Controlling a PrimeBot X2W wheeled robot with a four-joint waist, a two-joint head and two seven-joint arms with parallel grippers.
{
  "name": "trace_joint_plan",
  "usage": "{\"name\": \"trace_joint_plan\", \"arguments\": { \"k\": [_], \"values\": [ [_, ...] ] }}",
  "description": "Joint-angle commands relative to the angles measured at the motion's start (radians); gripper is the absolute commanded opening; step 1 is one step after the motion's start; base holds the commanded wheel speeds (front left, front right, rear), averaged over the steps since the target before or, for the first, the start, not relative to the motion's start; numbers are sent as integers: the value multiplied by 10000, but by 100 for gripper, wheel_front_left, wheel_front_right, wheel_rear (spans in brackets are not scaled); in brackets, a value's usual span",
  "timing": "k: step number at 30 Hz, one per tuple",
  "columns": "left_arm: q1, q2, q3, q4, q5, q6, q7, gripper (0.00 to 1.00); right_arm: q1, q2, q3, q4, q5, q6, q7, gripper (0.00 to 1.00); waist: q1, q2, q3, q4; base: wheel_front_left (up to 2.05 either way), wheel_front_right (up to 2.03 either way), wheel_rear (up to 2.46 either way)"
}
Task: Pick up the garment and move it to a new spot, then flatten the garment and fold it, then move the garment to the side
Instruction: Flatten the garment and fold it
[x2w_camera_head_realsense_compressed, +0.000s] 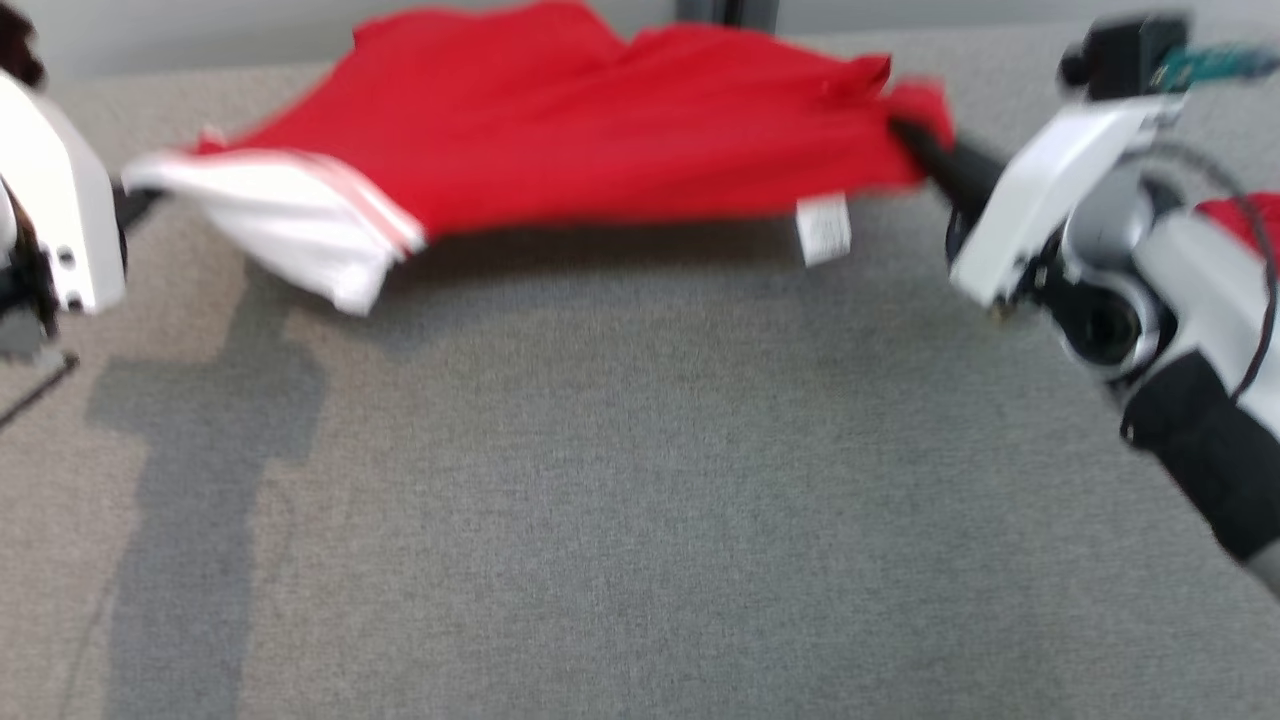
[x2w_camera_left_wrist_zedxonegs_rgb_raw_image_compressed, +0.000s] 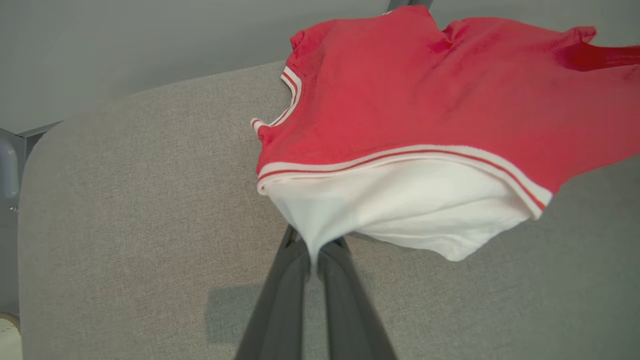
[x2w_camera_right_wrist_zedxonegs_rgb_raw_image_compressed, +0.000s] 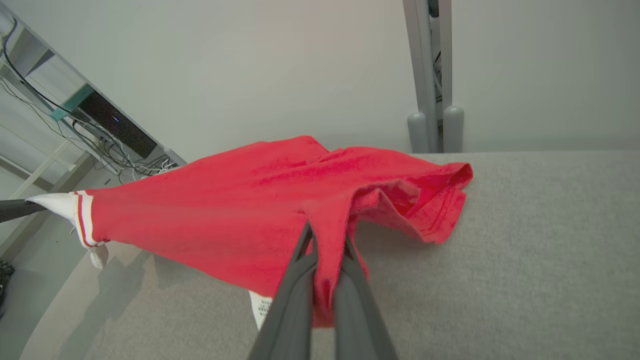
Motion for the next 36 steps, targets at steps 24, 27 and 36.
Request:
{"name": "trace_joint_plan", "arguments": {
  "k": [24,27,36],
  "values": [
    [5668,3714,-1384,-7170,-3836,1296,3605,0,5522,-3845,1676,-3874,2734,2,3890,0,0,0,-3244,-148,0,0,0],
    [5909,4002,-1401,-7662,-3943,1502,3528,0,5828,-4183,1633,-4245,2744,2,3926,0,0,0,-3160,-170,0,0,0],
    [5786,4125,-1306,-8121,-3979,1758,3531,0,5917,-4404,1355,-4587,2536,2,4130,0,0,0,-2976,-229,0,0,0]
  ]
}}
